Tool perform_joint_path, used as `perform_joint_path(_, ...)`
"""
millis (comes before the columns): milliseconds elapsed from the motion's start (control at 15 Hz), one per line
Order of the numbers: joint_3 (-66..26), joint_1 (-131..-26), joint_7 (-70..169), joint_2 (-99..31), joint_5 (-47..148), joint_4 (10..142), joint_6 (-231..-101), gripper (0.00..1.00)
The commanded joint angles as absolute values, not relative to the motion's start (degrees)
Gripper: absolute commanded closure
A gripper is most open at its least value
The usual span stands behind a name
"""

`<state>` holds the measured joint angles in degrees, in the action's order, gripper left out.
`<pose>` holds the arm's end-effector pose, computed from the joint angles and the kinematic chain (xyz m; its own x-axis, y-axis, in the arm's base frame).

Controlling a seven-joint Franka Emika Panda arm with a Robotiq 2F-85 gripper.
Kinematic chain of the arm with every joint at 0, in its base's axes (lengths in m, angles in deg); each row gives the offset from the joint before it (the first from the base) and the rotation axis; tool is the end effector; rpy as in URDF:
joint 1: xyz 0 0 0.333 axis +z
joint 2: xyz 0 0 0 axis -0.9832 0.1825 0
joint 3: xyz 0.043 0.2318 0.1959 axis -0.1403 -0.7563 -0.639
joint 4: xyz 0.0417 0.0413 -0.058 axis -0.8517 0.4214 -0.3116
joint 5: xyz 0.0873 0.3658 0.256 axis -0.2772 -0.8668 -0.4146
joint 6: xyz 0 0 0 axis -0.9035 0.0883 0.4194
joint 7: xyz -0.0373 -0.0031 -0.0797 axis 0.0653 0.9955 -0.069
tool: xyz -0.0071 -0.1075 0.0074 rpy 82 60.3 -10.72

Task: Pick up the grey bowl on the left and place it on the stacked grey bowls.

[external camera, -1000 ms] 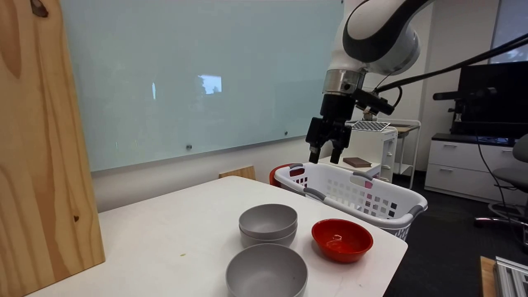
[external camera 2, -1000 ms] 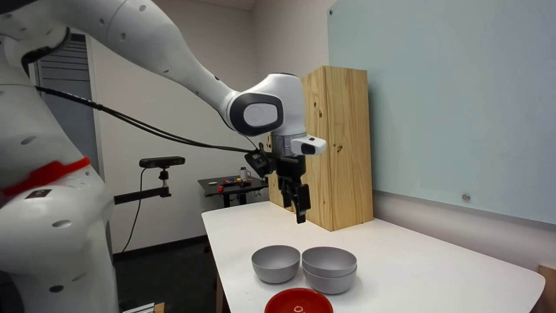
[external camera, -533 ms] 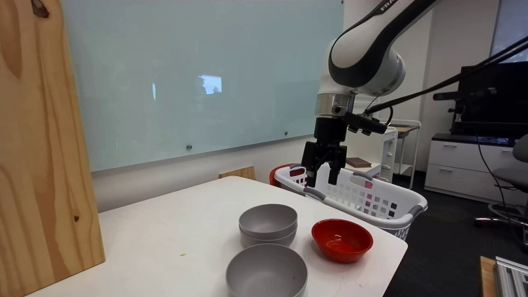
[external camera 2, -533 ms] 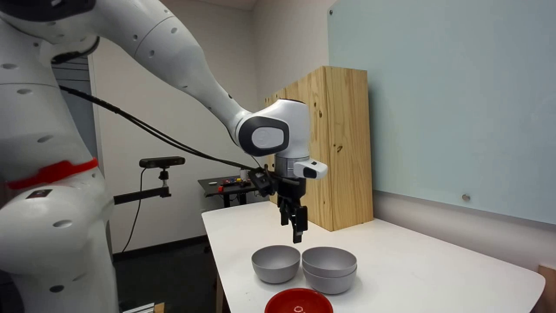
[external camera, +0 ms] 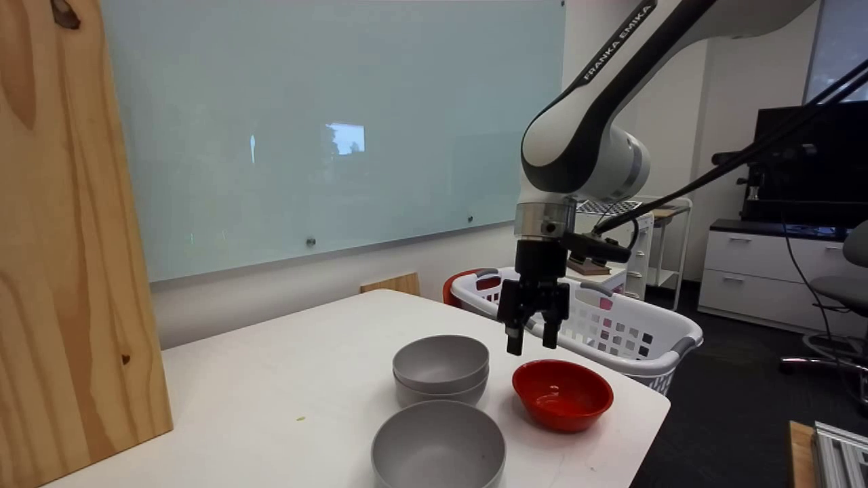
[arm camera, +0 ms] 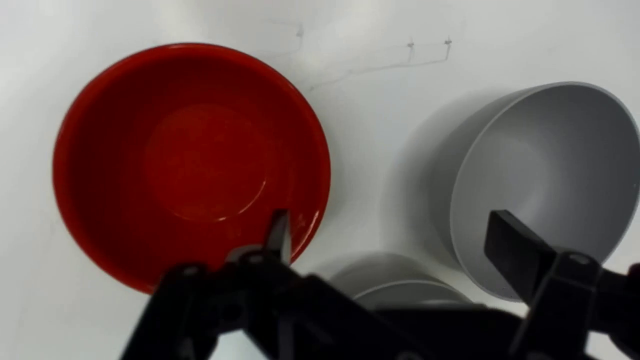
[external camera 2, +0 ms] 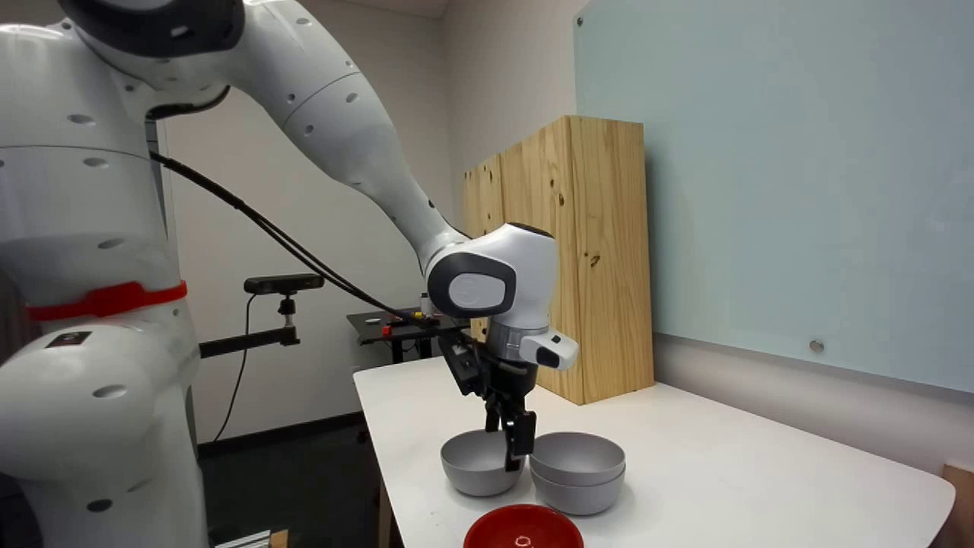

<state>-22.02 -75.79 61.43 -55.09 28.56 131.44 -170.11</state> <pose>0.4708 0.0171 0.2232 0.9927 -0.0922 -0.0774 -0.1066 -0.9721 -0.2088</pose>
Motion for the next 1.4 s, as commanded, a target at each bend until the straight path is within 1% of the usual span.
perform_joint_path(0,-22.7,-75.9,67.5,-50.3,23.9,130.1,-170.3,0.00)
perform_joint_path(267,-24.7,-75.7,65.2,-48.0,29.5,131.1,-175.9,0.00)
perform_joint_path(533,-27.2,-75.2,65.1,-45.1,30.8,130.6,-180.5,0.00)
perform_joint_path(1333,-31.2,-75.5,66.2,-40.5,27.7,127.7,-183.8,0.00)
